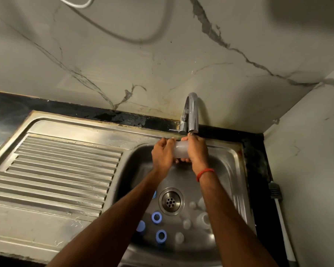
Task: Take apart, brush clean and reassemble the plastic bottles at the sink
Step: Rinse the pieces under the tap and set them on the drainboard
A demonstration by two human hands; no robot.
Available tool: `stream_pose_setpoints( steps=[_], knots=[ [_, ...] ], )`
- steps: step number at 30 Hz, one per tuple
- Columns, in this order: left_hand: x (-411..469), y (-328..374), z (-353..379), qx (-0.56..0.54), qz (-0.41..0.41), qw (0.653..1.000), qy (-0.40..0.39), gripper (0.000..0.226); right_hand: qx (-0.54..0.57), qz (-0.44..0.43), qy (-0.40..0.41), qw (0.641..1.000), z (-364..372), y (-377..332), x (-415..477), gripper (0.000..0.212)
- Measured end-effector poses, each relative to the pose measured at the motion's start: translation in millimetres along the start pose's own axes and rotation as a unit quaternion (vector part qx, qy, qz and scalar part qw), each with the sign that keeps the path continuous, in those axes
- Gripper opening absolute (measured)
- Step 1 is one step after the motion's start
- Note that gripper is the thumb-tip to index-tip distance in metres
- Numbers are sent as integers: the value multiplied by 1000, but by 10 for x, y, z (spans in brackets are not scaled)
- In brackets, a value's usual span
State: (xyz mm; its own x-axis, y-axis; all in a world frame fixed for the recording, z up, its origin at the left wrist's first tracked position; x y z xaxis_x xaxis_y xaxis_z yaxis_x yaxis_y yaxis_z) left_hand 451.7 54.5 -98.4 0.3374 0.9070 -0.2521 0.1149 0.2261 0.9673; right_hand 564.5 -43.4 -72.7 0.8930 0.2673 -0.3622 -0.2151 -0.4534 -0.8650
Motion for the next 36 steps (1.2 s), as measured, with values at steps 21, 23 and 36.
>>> stream_pose_setpoints(
  steps=[21,23,36],
  knots=[
    [-7,-134,223,24,2,990,-139,23,-1,-33,-157,987,-81,171,-43,34],
    [-38,-250,234,79,-56,980,-172,30,-143,-169,-113,969,-199,-33,-97,34],
    [-331,303,-136,253,162,939,-166,21,-326,-338,-30,882,-598,-519,-739,47]
  ],
)
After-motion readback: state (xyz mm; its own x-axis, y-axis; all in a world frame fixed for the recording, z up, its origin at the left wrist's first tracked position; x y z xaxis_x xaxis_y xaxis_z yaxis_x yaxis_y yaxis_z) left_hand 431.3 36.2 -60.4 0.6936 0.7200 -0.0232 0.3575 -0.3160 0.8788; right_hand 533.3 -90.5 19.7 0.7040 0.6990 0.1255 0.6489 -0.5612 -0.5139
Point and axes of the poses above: each hand's wrist, its own x-axis towards the middle knuckle, its own z-axis out of the palm, y = z × x, the point moved 10 cm from there along x, towards the middle knuckle, and after that the axes turned 8 degrees about y, right-handed, at the moved point
